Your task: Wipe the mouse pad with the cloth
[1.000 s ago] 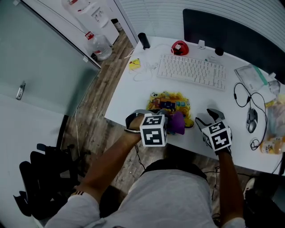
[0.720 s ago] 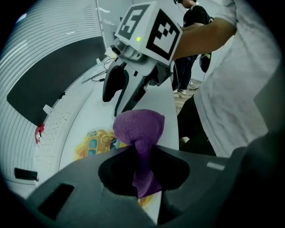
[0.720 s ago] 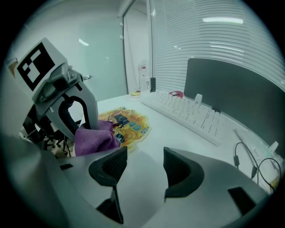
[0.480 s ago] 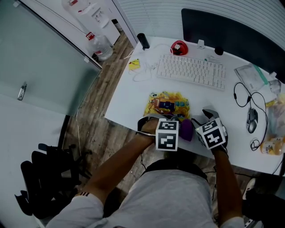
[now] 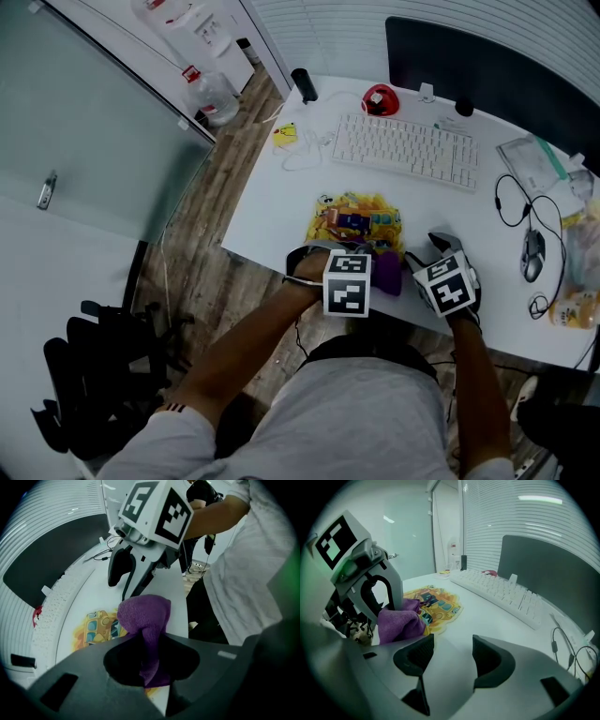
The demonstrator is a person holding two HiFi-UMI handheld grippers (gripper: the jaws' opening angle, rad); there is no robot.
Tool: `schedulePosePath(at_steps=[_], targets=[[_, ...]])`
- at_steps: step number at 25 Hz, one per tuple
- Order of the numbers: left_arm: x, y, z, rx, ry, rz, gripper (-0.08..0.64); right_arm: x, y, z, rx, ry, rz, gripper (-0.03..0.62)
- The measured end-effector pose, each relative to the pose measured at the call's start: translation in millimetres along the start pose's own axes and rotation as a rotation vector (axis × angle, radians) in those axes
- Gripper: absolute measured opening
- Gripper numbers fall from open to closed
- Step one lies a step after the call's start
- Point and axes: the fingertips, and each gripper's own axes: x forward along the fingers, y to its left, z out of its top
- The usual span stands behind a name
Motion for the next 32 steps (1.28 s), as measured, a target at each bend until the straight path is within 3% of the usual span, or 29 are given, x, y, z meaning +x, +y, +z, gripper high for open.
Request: schedulePosePath(at_steps=[11, 25, 32], targets=[[-27, 7, -65, -0.088, 0.024, 0.017, 0.084, 0, 0, 1, -0.006, -0.009, -0.008, 0.222], [-55, 34, -169, -0.277, 0.062, 0.097, 0.084, 1, -1, -1, -0.013, 0.014, -0.019, 0.222], [-59, 39, -186, -0.317, 0.053, 0.111, 0.084, 1, -2, -2, -0.012, 0.022, -0.029, 0.222]])
